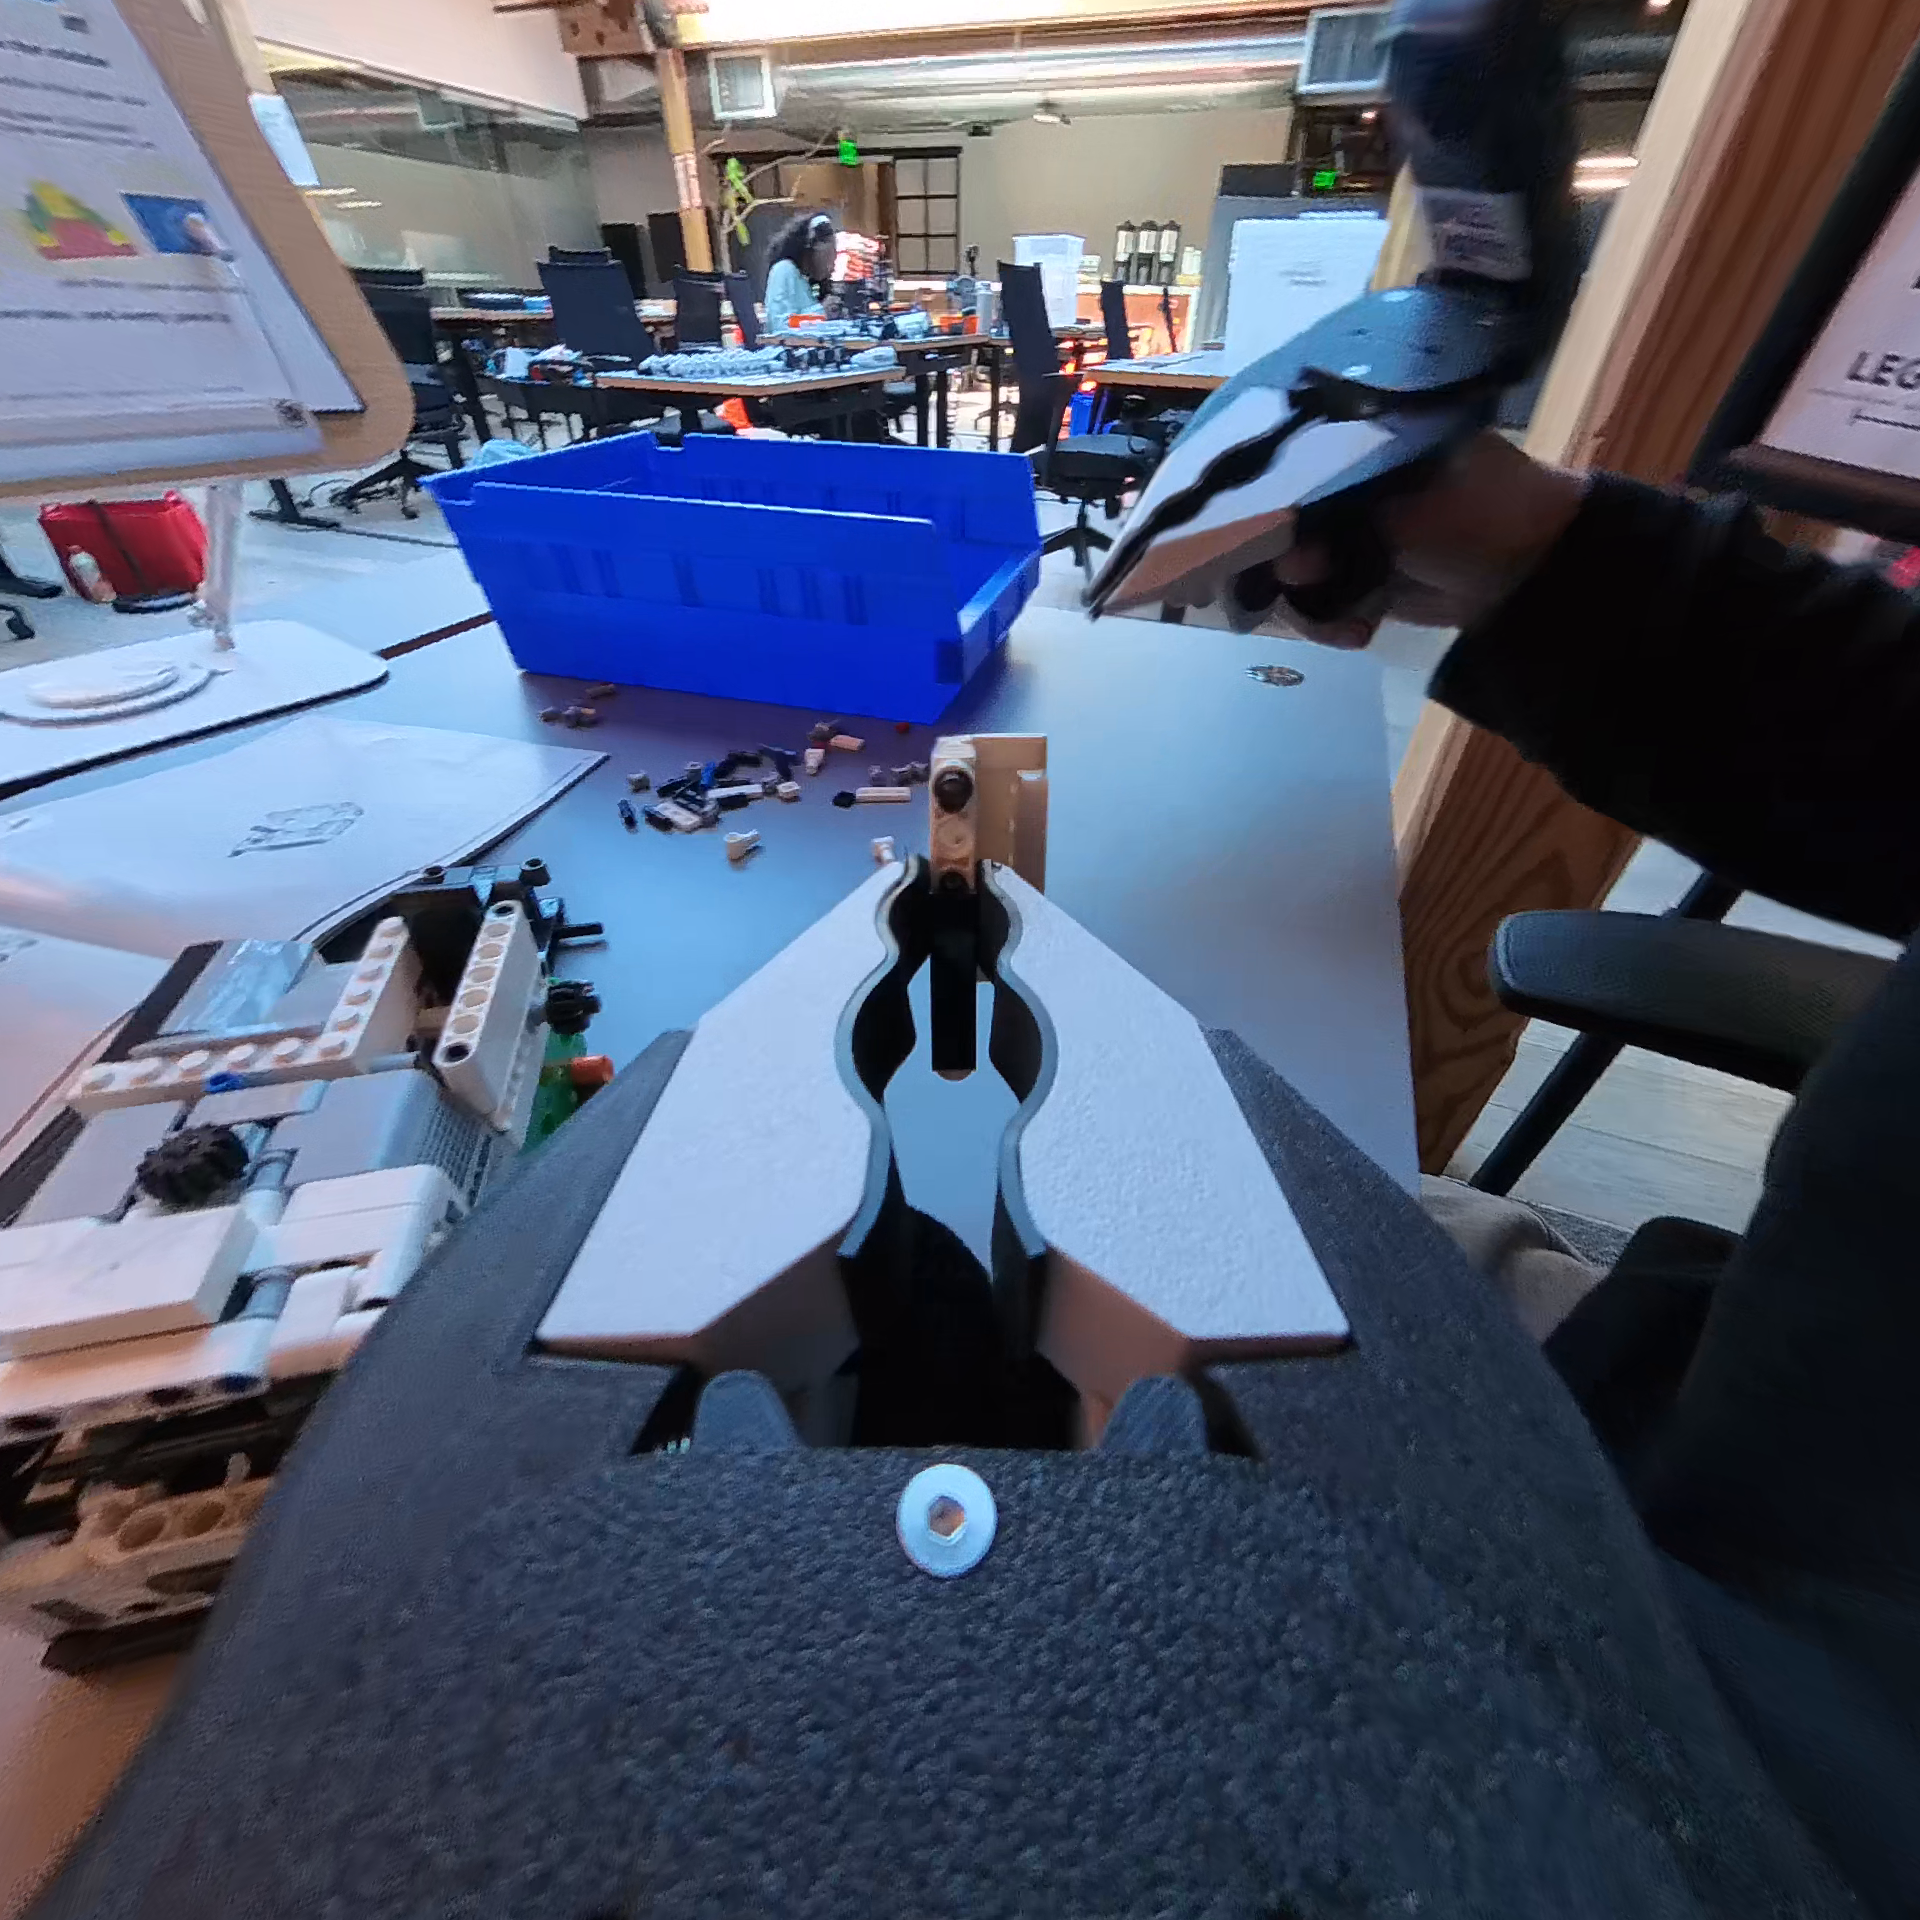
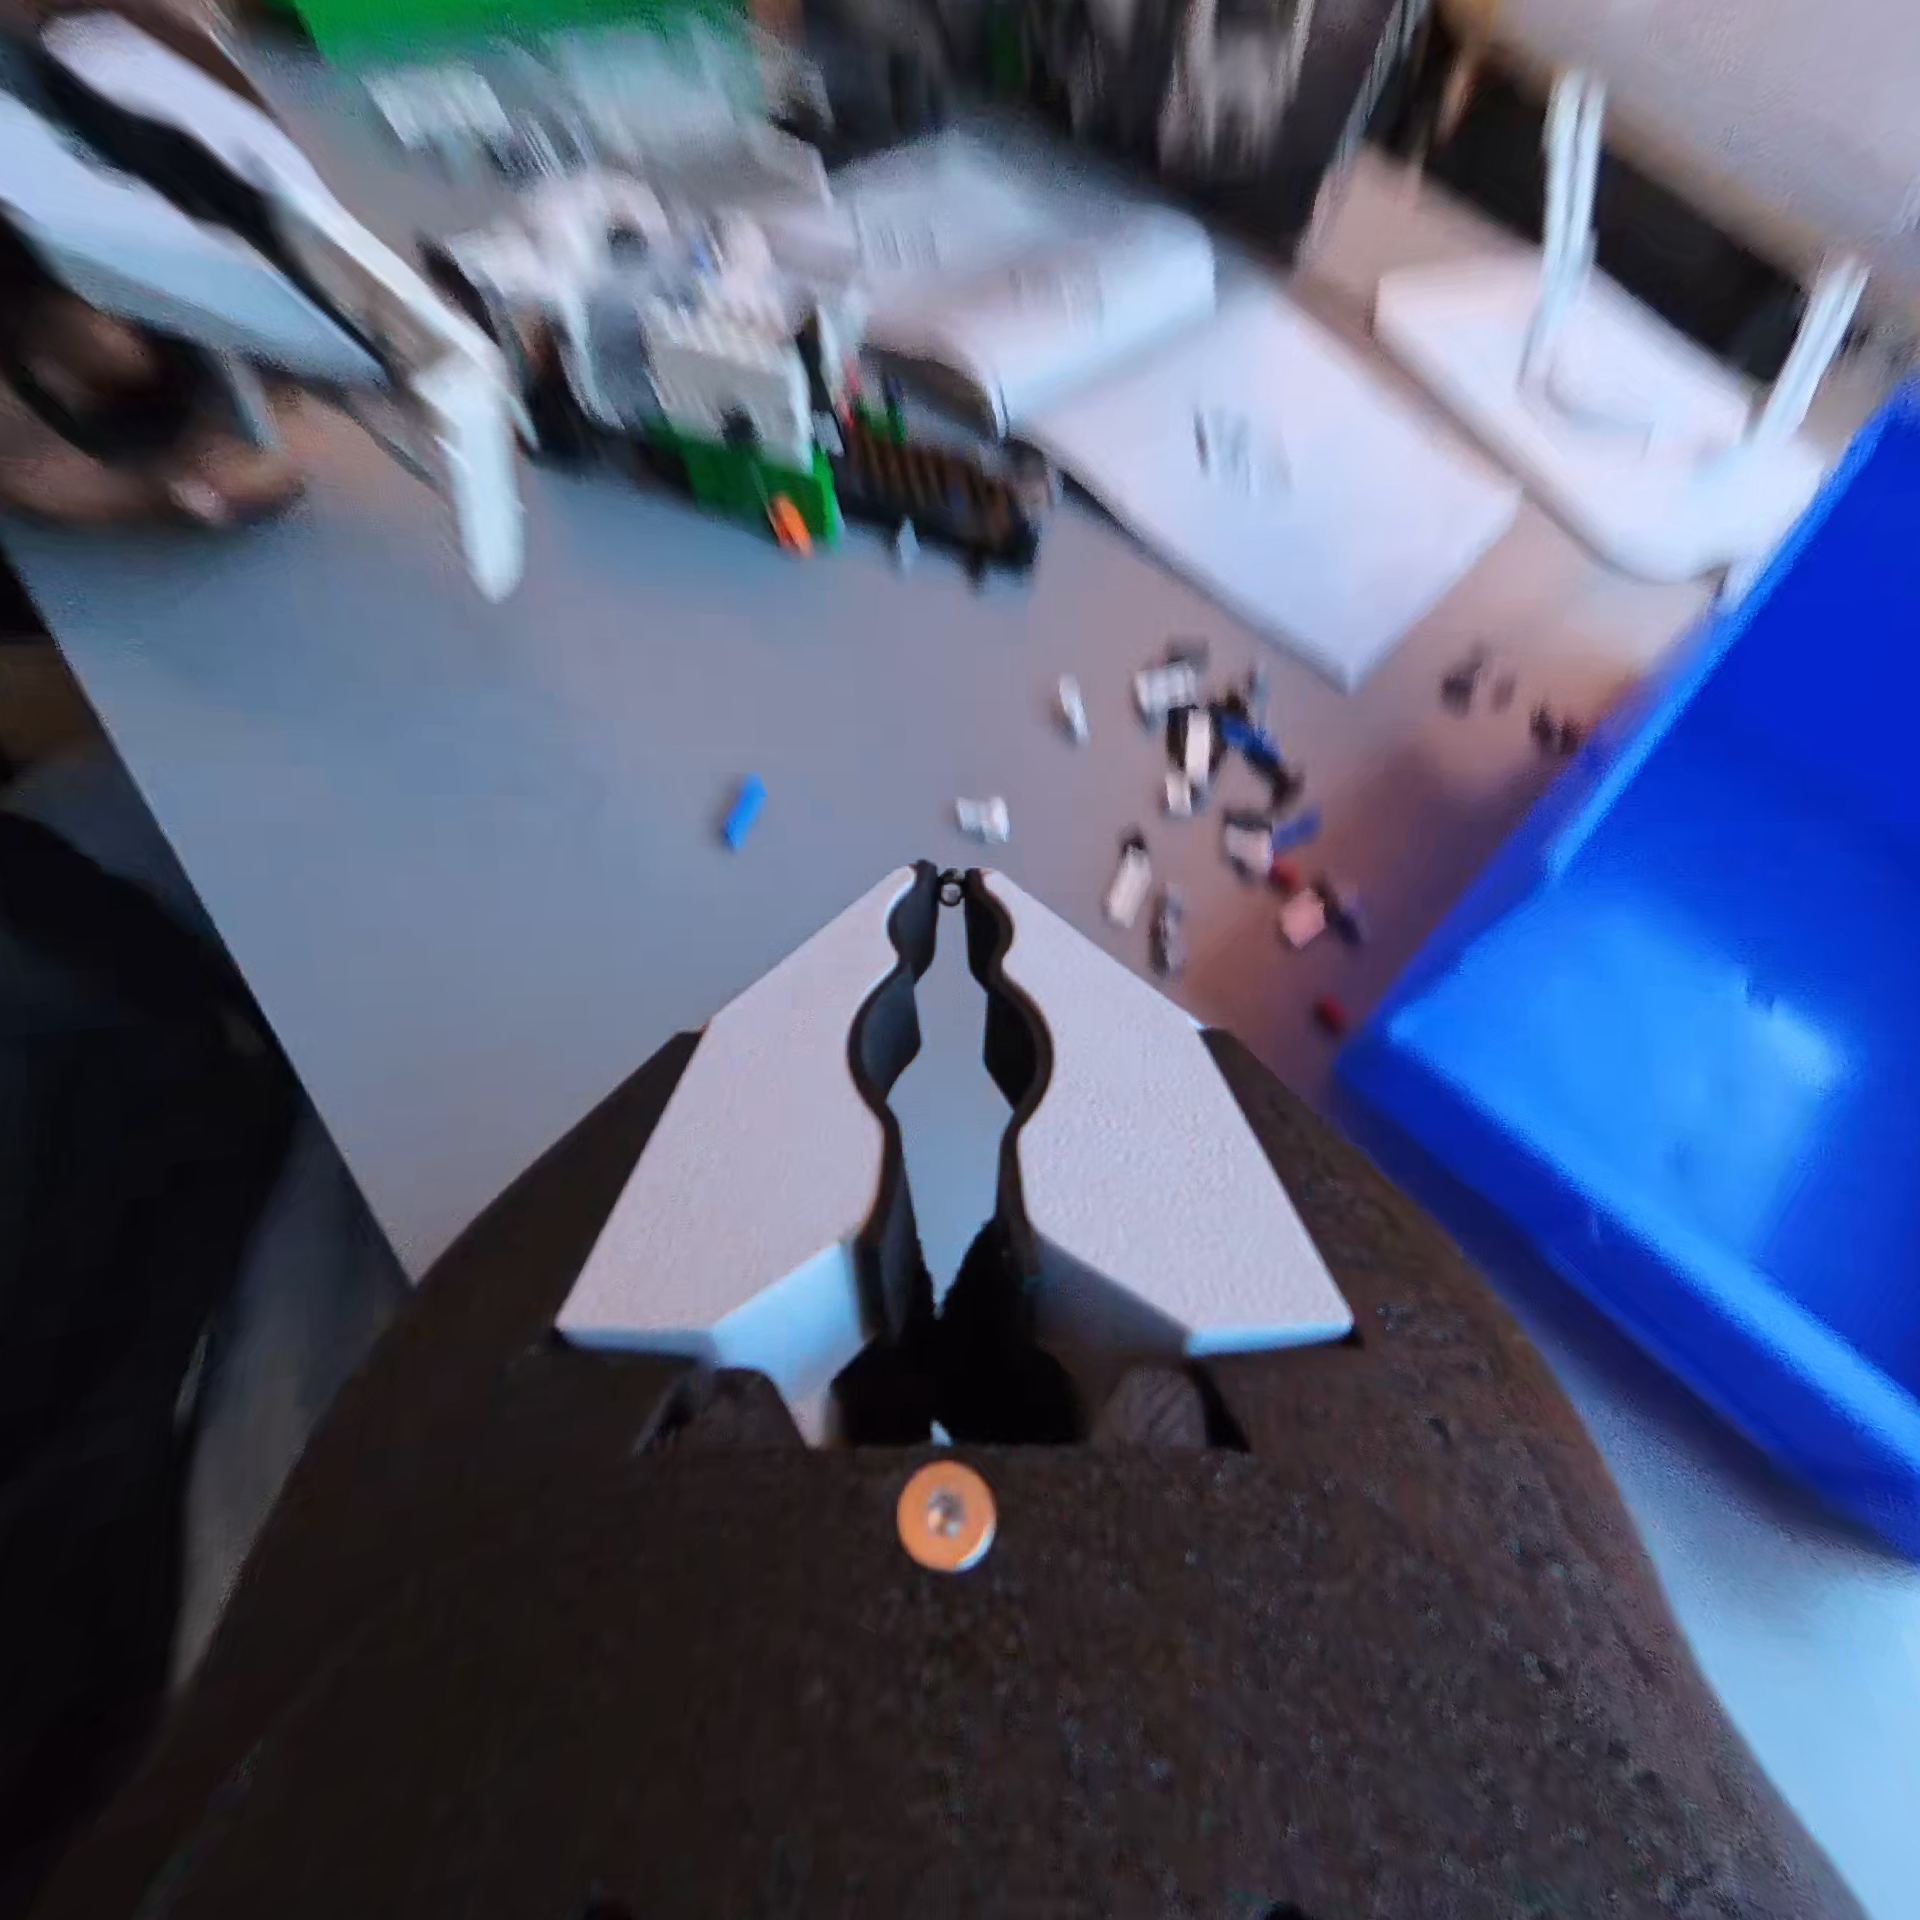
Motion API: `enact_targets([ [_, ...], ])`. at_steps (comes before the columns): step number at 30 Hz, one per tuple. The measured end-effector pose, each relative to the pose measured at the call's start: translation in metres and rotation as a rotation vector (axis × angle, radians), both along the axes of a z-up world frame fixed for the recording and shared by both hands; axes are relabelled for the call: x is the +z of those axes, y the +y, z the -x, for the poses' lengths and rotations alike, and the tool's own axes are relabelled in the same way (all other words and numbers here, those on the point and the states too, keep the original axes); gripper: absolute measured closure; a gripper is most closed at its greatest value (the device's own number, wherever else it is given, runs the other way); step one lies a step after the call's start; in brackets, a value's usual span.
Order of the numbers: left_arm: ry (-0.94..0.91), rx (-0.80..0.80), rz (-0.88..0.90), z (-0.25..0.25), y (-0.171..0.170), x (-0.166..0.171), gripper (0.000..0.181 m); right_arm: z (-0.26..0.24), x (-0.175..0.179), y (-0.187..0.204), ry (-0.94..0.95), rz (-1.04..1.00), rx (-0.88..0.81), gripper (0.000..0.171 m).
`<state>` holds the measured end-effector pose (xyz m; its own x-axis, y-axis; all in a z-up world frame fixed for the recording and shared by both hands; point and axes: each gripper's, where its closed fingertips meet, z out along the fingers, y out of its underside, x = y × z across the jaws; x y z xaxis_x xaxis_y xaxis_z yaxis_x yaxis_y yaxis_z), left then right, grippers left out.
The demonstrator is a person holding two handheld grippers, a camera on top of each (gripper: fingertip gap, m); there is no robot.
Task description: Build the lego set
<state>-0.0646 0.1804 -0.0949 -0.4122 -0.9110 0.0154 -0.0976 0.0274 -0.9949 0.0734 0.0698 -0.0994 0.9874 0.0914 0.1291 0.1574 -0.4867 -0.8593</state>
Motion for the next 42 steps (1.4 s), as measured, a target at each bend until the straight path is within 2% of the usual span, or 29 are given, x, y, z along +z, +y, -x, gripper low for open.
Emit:
enact_targets([
  [3, 0.063, 0.061, 0.034, -0.009, 0.011, -0.007, 0.175, 0.032, 0.031, 0.02, -0.041, -0.246, 0.109, 0.167],
  [8, 0.067, 0.082, 0.081, -0.019, 0.012, -0.005, 0.175, 0.081, 0.051, 0.048, -0.081, -0.41, 0.178, 0.167],
  [10, 0.068, 0.049, 0.16, -0.021, 0.01, -0.001, 0.175, 0.098, 0.047, 0.063, -0.152, -0.405, 0.157, 0.167],
  [13, 0.074, 0.023, 0.271, -0.021, 0.013, 0.003, 0.175, 0.117, 0.041, 0.087, -0.375, -0.4, 0.066, 0.167],
  [15, 0.088, 0.011, 0.331, -0.022, 0.018, 0.004, 0.175, 0.127, 0.043, 0.096, -0.398, -0.434, -0.001, 0.167],
  [18, 0.099, -0.009, 0.388, -0.021, 0.021, 0.004, 0.175, 0.133, 0.034, 0.114, -0.38, -0.395, -0.073, 0.167],
  [22, 0.086, -0.015, 0.349, -0.019, 0.015, 0.005, 0.175, 0.13, 0.03, 0.125, -0.299, -0.396, -0.138, 0.167],
  [35, 0.001, 0.055, 0.212, -0.015, 0.009, 0.009, 0.175, 0.13, 0.031, 0.127, -0.148, -0.42, -0.196, 0.167],
  [39, -0.023, 0.086, 0.171, -0.015, 0.008, 0.011, 0.175, 0.13, 0.032, 0.125, -0.047, -0.473, -0.226, 0.167],
  [42, -0.023, 0.118, 0.147, -0.017, 0.009, 0.009, 0.175, 0.129, 0.031, 0.125, 0.122, -0.533, -0.253, 0.167],
])
